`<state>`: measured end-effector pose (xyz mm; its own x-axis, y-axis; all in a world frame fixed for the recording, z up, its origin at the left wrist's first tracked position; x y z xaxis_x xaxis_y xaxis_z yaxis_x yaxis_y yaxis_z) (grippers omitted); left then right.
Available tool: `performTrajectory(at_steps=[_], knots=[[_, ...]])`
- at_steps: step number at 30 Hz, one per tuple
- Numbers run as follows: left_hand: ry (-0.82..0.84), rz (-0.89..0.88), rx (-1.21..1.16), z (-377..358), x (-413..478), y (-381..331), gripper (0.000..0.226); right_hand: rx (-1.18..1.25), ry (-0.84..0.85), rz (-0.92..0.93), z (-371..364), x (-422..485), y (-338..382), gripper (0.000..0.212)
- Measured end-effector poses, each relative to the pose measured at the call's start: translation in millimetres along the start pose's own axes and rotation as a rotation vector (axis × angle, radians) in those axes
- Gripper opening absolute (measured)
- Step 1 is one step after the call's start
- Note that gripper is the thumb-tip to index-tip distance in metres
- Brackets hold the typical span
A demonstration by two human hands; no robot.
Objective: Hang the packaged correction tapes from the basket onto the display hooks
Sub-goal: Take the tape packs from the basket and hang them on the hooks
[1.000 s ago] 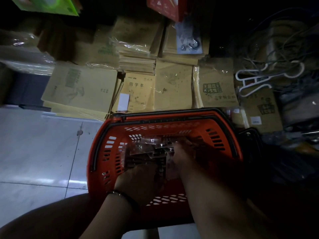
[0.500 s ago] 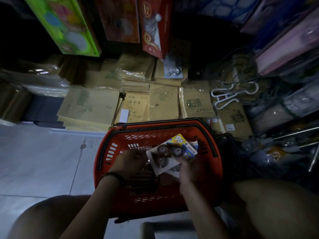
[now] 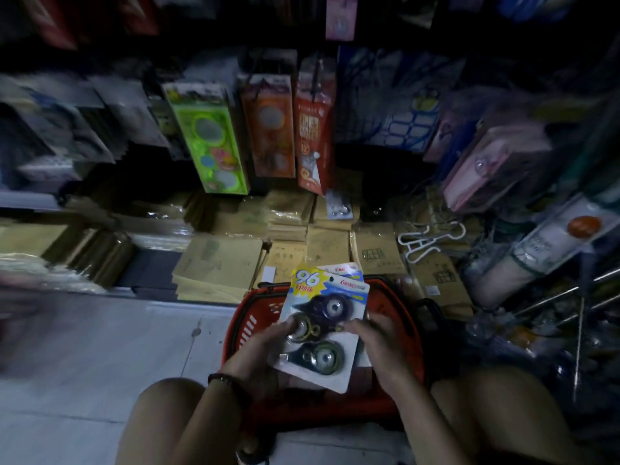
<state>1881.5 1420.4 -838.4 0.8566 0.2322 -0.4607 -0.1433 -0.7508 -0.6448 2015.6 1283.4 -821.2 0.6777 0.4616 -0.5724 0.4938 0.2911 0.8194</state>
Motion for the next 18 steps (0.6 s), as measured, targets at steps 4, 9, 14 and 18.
performTrajectory(at_steps=[4,9,14,18], knots=[[-0.047,-0.231,0.041,-29.8,-24.2,-34.4,0.04,-0.109,-0.096,0.215,-4.9,-35.6,48.9,0.013],[-0.13,-0.457,0.138,-63.3,-47.0,-86.2,0.038,-0.307,-0.316,0.7,-5.3,-92.8,111.6,0.065],[-0.172,-0.62,0.146,-107.7,-72.3,-137.5,0.038,-0.821,-0.253,0.972,-27.7,-127.0,176.4,0.109],[-0.1,-0.717,0.16,-141.2,-93.6,-179.1,0.039,-1.066,-0.223,1.063,-40.3,-141.8,230.4,0.114]])
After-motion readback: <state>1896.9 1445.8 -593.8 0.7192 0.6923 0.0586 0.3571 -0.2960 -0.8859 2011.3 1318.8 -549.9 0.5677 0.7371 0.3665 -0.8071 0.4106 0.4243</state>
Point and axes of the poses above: each hand's wrist, its own x-axis towards the middle knuckle, its own z-axis out of the back of the hand, y = z × x, the point moved 6 cm from there along x, towards the middle knuckle, and after that the axes turned 14 degrees about -z, right-handed, at the moved point
